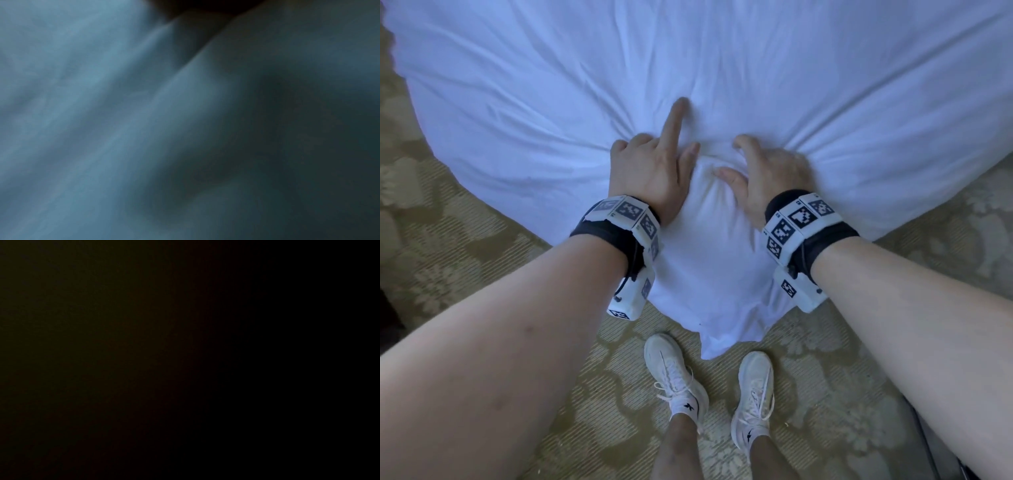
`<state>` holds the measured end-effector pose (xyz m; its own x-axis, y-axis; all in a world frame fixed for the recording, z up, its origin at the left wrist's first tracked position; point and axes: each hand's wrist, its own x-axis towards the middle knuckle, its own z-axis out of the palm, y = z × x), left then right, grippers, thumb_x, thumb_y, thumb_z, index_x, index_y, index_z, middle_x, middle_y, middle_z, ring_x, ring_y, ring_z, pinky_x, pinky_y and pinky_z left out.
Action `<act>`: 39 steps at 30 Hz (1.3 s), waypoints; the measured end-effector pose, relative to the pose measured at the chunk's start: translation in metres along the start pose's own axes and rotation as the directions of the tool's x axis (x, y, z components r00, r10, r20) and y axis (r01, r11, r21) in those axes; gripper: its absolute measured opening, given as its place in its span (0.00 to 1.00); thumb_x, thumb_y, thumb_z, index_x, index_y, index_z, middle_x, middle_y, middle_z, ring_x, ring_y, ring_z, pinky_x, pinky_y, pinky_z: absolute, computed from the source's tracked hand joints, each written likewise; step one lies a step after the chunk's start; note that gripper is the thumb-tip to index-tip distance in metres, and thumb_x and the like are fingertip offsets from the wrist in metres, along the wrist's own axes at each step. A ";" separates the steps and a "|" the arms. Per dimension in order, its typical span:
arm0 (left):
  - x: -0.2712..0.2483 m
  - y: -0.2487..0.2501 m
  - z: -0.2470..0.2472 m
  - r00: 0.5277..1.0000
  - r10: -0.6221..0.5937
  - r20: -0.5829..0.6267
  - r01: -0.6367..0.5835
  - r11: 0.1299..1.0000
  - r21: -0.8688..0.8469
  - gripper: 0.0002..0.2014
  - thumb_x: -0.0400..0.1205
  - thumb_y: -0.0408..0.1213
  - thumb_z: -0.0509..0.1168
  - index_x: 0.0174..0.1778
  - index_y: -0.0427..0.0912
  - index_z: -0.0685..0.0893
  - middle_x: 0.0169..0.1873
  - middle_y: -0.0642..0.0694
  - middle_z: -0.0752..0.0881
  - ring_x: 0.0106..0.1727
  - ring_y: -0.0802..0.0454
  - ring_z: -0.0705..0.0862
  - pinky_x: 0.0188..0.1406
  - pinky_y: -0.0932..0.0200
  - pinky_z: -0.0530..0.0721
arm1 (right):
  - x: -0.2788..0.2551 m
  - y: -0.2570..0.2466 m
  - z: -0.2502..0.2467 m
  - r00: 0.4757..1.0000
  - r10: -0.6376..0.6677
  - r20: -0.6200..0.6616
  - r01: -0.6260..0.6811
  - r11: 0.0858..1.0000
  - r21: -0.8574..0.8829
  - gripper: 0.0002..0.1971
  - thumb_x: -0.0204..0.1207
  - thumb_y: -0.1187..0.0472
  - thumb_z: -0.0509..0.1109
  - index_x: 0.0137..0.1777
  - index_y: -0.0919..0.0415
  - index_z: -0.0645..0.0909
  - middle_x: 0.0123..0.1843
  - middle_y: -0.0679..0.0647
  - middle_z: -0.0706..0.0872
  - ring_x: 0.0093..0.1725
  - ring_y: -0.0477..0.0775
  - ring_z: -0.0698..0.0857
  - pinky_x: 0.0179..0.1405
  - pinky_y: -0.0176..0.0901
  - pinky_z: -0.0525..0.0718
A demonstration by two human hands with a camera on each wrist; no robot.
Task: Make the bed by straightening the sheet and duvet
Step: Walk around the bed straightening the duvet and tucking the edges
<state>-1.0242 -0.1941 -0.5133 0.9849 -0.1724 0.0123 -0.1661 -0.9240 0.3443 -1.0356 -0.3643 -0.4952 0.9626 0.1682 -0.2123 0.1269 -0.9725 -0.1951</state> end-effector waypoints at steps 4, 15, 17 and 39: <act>-0.011 0.011 -0.010 0.996 -0.090 0.002 0.090 0.996 0.008 0.32 0.83 0.52 0.40 0.81 0.42 0.60 0.34 0.37 0.87 0.39 0.35 0.83 0.39 0.51 0.66 | -0.011 -0.005 -0.023 0.991 0.083 0.107 -0.084 0.996 0.012 0.33 0.80 0.35 0.51 0.81 0.49 0.55 0.49 0.63 0.86 0.50 0.67 0.84 0.47 0.52 0.76; -0.072 0.076 -0.053 0.971 -0.234 0.048 0.236 0.970 -0.053 0.25 0.88 0.49 0.45 0.81 0.47 0.59 0.34 0.39 0.86 0.39 0.36 0.83 0.36 0.53 0.69 | -0.090 0.010 -0.085 0.973 0.056 0.222 -0.075 0.994 0.078 0.38 0.77 0.31 0.50 0.82 0.47 0.50 0.49 0.61 0.86 0.53 0.64 0.84 0.52 0.51 0.78; -0.084 0.088 -0.049 0.972 -0.231 0.044 0.234 0.970 -0.061 0.24 0.88 0.48 0.45 0.81 0.47 0.60 0.32 0.40 0.86 0.36 0.37 0.83 0.34 0.53 0.68 | -0.103 0.018 -0.086 0.967 0.056 0.250 -0.072 0.996 0.057 0.37 0.77 0.31 0.50 0.82 0.48 0.51 0.45 0.59 0.85 0.52 0.63 0.84 0.52 0.51 0.78; -0.118 0.079 -0.050 0.784 -0.308 0.538 0.225 0.950 0.216 0.35 0.85 0.56 0.49 0.82 0.56 0.34 0.39 0.44 0.83 0.38 0.44 0.83 0.33 0.54 0.78 | -0.121 0.027 -0.054 0.685 -0.060 0.726 0.098 0.995 -0.011 0.19 0.83 0.47 0.57 0.43 0.61 0.80 0.43 0.56 0.81 0.40 0.55 0.81 0.39 0.43 0.79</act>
<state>-1.1506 -0.2296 -0.4409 0.7979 -0.0341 -0.6019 0.0533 -0.9905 0.1268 -1.1357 -0.4197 -0.4233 0.4783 0.2901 -0.8289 0.2237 -0.9530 -0.2045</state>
